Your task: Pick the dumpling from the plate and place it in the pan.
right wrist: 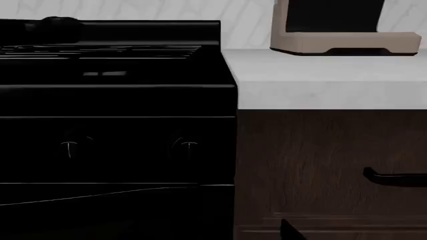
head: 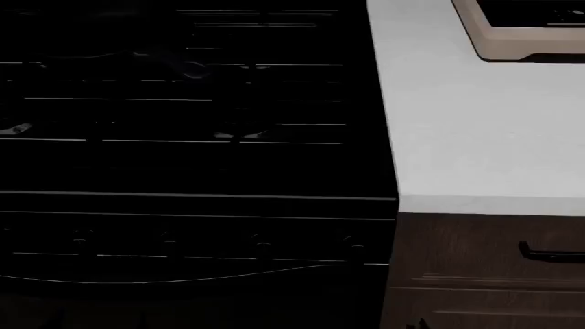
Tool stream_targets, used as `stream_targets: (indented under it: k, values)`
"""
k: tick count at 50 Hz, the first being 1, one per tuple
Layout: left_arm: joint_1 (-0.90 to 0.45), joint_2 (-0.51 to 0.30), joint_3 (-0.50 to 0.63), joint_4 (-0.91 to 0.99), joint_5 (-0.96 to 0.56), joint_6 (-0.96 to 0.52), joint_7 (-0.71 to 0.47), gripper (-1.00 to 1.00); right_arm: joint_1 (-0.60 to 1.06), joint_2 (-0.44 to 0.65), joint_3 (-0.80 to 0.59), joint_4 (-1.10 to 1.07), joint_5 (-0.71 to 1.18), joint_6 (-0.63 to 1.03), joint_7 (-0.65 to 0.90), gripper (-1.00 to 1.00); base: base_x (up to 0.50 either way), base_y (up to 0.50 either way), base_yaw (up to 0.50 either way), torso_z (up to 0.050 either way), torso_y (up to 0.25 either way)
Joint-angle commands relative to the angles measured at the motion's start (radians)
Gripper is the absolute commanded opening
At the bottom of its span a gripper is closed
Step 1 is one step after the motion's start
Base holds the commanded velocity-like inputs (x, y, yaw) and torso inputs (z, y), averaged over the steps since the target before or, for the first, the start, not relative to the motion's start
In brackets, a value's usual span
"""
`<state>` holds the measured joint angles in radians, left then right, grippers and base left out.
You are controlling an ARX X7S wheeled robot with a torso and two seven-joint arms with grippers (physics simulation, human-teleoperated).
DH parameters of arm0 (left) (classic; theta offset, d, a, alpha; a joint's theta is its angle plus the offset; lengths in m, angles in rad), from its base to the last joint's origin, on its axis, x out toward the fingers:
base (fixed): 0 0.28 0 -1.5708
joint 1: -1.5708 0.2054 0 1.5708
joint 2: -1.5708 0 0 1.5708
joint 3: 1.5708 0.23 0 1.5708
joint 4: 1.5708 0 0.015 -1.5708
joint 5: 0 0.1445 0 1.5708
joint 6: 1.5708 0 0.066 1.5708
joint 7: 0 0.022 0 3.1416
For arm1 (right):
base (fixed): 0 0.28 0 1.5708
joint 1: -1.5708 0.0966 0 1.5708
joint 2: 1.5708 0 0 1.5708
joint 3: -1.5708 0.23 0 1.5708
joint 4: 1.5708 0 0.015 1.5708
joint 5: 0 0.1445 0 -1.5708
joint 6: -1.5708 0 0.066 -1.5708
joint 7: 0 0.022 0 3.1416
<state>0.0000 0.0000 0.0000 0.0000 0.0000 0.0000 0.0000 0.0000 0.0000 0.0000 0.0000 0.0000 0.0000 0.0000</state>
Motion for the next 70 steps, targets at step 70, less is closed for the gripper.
stream_targets:
  k: [70]
  values:
    - [-0.002,-0.108,0.118,-0.015,-0.210,-0.001,-0.161,1.00,-0.021,0.101,-0.106,0.056,0.176,0.030,0.114,1.00,0.00,0.00,0.00,0.032,0.014]
